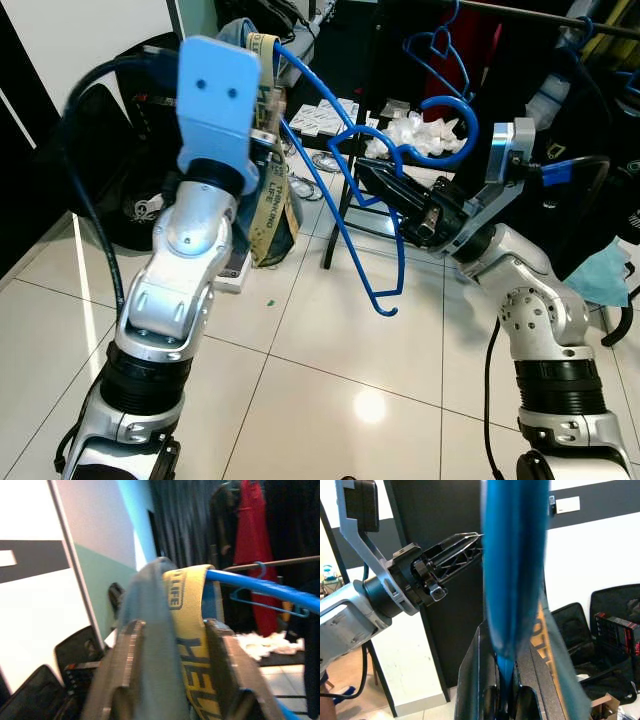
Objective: Hang hanger
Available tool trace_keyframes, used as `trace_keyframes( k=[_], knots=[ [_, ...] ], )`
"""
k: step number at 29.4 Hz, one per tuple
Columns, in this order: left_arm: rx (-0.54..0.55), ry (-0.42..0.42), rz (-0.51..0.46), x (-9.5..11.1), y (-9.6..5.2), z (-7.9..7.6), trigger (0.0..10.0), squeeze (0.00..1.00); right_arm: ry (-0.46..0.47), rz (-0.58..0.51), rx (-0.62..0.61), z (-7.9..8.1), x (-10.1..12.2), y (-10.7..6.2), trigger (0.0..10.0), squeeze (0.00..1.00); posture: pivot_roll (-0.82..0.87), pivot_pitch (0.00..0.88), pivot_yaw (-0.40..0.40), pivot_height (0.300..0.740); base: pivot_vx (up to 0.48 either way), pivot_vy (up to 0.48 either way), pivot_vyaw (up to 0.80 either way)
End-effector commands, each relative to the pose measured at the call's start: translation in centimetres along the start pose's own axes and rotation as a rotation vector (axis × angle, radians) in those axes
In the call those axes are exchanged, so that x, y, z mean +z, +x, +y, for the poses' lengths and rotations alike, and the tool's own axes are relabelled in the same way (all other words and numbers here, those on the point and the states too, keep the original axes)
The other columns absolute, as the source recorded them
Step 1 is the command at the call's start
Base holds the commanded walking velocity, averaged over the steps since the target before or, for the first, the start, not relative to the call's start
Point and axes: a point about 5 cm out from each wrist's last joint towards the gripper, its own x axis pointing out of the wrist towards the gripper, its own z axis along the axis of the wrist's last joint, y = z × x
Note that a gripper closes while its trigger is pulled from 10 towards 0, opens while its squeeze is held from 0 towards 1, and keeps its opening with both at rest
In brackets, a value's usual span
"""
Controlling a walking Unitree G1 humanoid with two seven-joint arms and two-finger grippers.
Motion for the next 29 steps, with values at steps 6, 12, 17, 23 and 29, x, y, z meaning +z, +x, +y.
trace_keyframes(
  k=[6,12,17,23,29],
  knots=[
    [0.015,0.027,0.029,-0.6,0.0,0.3,0.0,0.0,-0.013,-0.021,0.012,0.0,0.4,0.0,10.0,0.0,-0.01,0.138,0.003,0.74,0.0,0.0,0.0],
    [0.013,0.019,0.032,-0.7,0.0,0.3,0.0,0.0,-0.013,-0.021,0.014,0.1,0.4,0.1,10.0,0.0,-0.01,0.138,0.003,0.74,0.0,0.0,0.0],
    [-0.016,-0.016,0.009,-0.3,0.0,-0.2,0.0,0.0,-0.023,-0.001,0.008,0.2,0.0,0.2,10.0,0.0,-0.01,0.139,0.002,0.74,0.0,0.0,0.0],
    [-0.145,-0.106,-0.046,0.6,-0.1,-1.7,0.0,0.0,-0.05,0.026,-0.049,-0.3,-0.5,0.7,10.0,0.0,-0.01,0.137,0.0,0.74,0.0,0.0,0.0],
    [-0.245,-0.182,-0.05,0.8,-0.6,-3.0,0.3,0.0,-0.062,0.018,-0.098,-0.8,-0.3,0.9,10.0,0.0,-0.01,0.136,-0.001,0.74,0.0,0.0,0.0]
  ],
)
